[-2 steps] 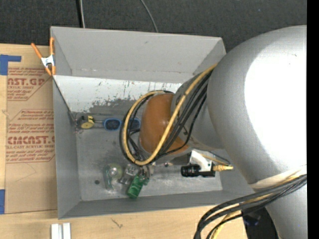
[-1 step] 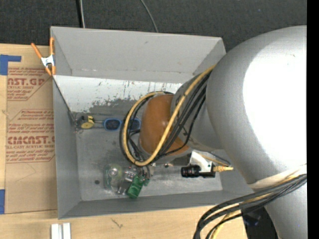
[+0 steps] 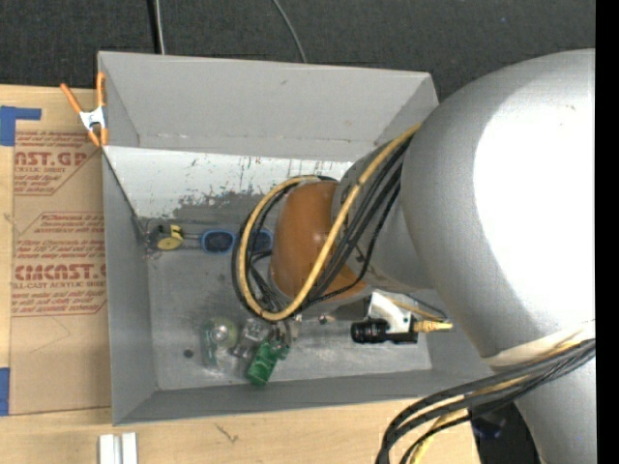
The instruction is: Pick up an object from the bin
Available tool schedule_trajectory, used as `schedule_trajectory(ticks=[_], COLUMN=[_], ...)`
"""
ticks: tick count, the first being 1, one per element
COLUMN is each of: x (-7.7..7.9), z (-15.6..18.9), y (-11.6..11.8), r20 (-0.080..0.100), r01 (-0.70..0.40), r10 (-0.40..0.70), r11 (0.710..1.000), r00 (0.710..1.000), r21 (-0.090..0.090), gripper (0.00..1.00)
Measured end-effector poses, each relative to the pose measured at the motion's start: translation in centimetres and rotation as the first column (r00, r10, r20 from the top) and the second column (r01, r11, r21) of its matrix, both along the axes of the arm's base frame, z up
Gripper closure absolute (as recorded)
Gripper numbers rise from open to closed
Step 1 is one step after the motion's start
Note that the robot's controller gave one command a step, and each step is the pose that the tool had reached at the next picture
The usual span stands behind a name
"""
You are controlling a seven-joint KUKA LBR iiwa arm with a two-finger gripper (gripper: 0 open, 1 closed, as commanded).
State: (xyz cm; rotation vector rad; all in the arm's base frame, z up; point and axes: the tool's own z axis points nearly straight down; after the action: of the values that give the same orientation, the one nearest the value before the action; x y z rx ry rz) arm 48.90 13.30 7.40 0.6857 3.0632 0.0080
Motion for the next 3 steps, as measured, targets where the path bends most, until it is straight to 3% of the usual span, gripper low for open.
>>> schedule_trajectory(ticks=[1, 2, 3], x=[-0.11, -0.02, -0.11], z=[-0.23, -0.01, -0.24], y=[-0.07, 0.02, -0.06], r20=[-0.001, -0.001, -0.001], r01=[0.000, 0.000, 0.000], r10=[0.000, 0.000, 0.000], r11=[1.000, 1.000, 1.000], r00=[1.000, 1.000, 1.000], r21=[-0.002, 0.000, -0.002], gripper=[0.00, 1.00, 0.00])
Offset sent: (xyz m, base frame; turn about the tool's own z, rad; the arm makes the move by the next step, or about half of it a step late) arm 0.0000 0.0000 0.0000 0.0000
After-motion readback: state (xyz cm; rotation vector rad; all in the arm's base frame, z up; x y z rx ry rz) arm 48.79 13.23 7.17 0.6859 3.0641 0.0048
